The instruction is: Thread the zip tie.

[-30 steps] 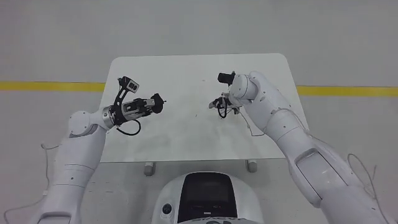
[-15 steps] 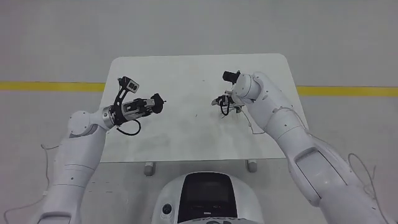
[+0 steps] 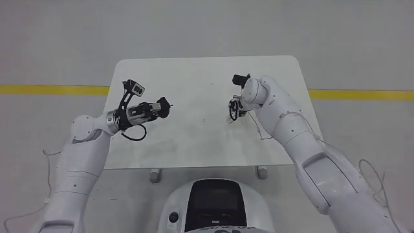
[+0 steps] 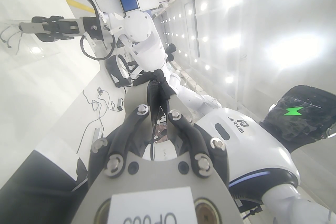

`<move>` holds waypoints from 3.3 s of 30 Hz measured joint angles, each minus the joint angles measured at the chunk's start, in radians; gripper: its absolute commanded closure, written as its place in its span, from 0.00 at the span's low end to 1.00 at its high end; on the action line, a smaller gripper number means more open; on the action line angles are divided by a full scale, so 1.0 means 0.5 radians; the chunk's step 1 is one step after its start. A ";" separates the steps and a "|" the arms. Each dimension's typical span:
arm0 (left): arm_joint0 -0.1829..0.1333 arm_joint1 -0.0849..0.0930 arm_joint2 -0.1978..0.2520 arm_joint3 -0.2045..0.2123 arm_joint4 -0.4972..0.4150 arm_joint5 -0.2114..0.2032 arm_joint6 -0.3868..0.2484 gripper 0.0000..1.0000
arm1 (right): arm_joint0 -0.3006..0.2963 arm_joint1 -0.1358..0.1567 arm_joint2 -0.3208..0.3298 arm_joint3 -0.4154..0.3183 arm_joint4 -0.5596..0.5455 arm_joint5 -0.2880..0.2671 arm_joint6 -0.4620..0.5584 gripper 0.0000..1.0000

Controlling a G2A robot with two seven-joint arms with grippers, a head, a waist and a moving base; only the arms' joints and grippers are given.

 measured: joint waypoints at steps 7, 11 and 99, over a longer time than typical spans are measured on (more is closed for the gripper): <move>0.000 0.000 0.000 0.000 0.000 0.000 0.000 1.00 | -0.016 -0.041 0.080 0.060 -0.122 0.000 0.033 0.84; 0.000 0.000 0.000 0.000 0.000 0.000 0.000 1.00 | -0.014 -0.071 0.136 0.120 -0.189 0.000 0.037 0.83; 0.000 0.000 0.000 0.000 0.000 0.000 0.000 1.00 | 0.286 -0.443 0.969 0.812 -0.991 -0.020 0.062 1.00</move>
